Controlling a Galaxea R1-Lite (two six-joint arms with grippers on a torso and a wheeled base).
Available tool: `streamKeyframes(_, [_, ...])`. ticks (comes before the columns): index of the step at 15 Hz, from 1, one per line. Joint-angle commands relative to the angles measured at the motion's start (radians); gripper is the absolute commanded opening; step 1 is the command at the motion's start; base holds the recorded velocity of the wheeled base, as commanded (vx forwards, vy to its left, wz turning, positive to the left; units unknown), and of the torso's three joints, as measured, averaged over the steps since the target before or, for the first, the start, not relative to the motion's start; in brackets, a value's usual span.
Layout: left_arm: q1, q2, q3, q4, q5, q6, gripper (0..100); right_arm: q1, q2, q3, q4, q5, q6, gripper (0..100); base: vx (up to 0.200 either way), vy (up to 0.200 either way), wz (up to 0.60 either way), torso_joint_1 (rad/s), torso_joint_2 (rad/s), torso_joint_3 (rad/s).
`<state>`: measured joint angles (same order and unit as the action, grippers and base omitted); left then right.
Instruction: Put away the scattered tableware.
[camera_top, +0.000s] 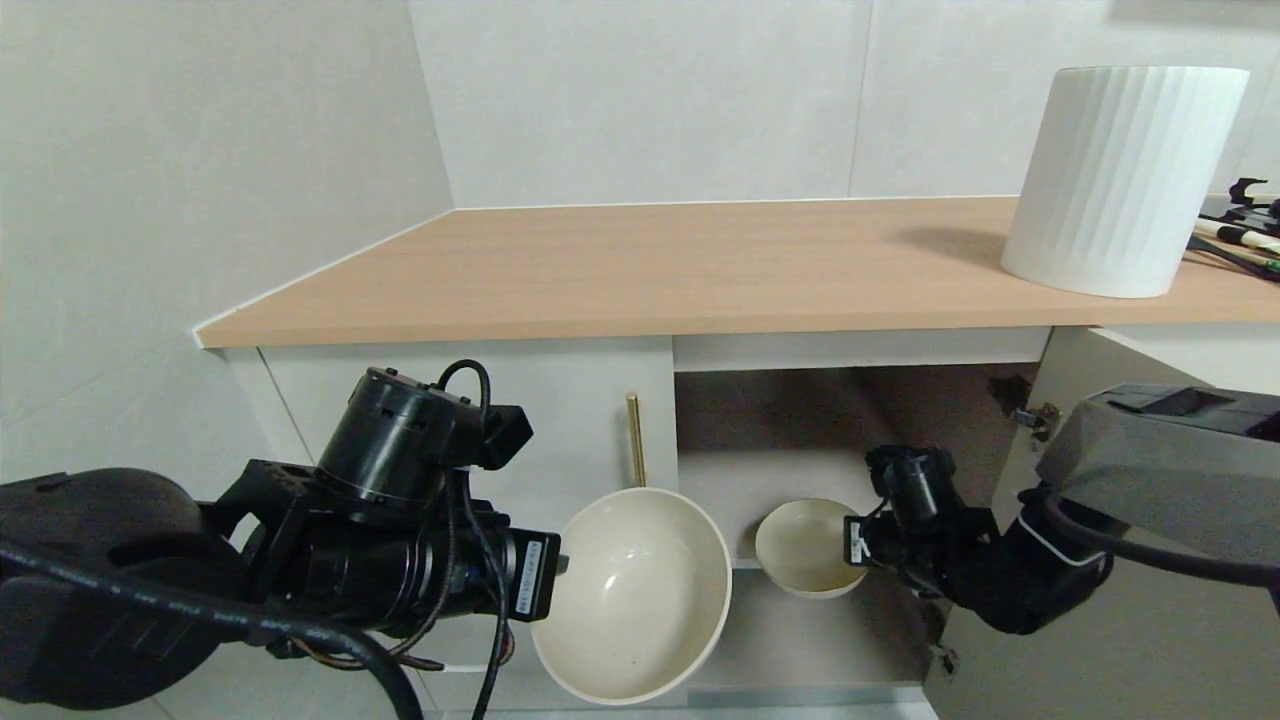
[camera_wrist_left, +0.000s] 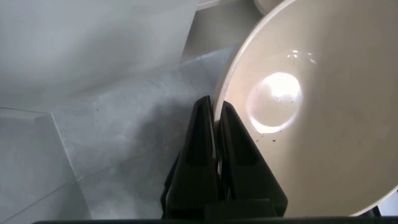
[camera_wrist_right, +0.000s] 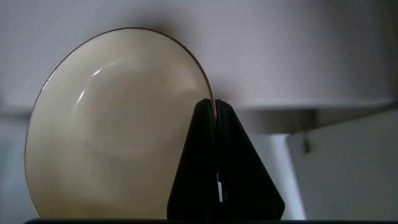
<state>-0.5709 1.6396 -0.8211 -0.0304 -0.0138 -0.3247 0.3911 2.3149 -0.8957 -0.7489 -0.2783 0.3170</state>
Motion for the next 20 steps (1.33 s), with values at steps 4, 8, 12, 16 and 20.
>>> streamKeyframes(4, [-0.004,0.0,0.0,0.0,0.0,-0.001,0,-0.046,0.129,-0.169,0.105,-0.041,-0.001,0,0.0,0.0,0.0,0.0,0.0,0.0])
streamKeyframes(8, [-0.006,-0.001,0.0,0.0,0.0,-0.001,0,-0.057,0.166,-0.269,0.174,-0.082,0.011,0,0.0,0.0,0.0,0.0,0.0,0.0])
streamKeyframes(12, [-0.006,0.002,0.0,0.0,0.0,-0.001,0,-0.063,0.202,-0.339,0.174,-0.122,0.011,0,0.0,0.0,0.0,0.0,0.0,0.0])
streamKeyframes(16, [-0.006,0.002,0.0,0.0,0.0,-0.001,0,-0.063,0.213,-0.37,0.174,-0.136,0.019,0,0.0,0.0,0.0,0.0,0.0,0.0])
streamKeyframes(20, [-0.006,0.002,0.0,0.0,0.002,-0.001,0,-0.063,0.218,-0.387,0.174,-0.136,0.028,0,0.0,0.0,0.0,0.0,0.0,0.0])
